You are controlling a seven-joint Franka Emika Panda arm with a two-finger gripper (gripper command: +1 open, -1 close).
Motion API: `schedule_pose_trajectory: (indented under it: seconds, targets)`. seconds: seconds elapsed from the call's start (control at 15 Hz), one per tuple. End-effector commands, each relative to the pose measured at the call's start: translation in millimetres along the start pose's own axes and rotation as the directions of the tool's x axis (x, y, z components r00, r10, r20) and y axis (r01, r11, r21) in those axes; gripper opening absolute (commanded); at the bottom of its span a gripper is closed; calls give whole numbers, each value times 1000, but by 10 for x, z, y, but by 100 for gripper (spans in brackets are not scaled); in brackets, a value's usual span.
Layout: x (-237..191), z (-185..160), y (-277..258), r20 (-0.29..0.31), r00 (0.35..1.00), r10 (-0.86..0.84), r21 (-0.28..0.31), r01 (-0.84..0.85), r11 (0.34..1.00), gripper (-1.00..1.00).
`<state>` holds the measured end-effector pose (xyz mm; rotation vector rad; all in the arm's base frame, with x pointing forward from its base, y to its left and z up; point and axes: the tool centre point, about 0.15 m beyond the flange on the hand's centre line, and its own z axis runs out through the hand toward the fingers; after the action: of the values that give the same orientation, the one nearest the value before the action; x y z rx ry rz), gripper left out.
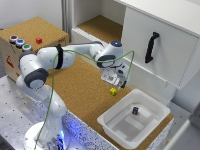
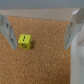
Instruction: Slide the yellow block to the left
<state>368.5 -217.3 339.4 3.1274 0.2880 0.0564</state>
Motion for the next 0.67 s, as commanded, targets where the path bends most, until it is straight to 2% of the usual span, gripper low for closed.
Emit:
schedule_pose_trajectory:
  seconds: [0.0, 0.13, 0.2, 0.33, 0.47, 0.53, 0.6]
  targets:
    - [532, 711, 53, 109, 994, -19, 38, 15, 999, 100]
    - [694, 964, 42, 159, 987, -4, 17, 1, 1000, 100]
    - [729, 1025, 51, 155, 988, 8, 13, -10, 1000, 100]
    - [810, 1120, 119, 141, 989, 46, 42, -52, 998, 100]
    - [850, 1121, 182, 98, 992, 77, 48, -82, 995, 100]
    - [869, 1111, 221, 92, 992, 86, 55, -92, 994, -100]
    - [876, 1099, 239, 85, 993, 86, 53, -91, 994, -100]
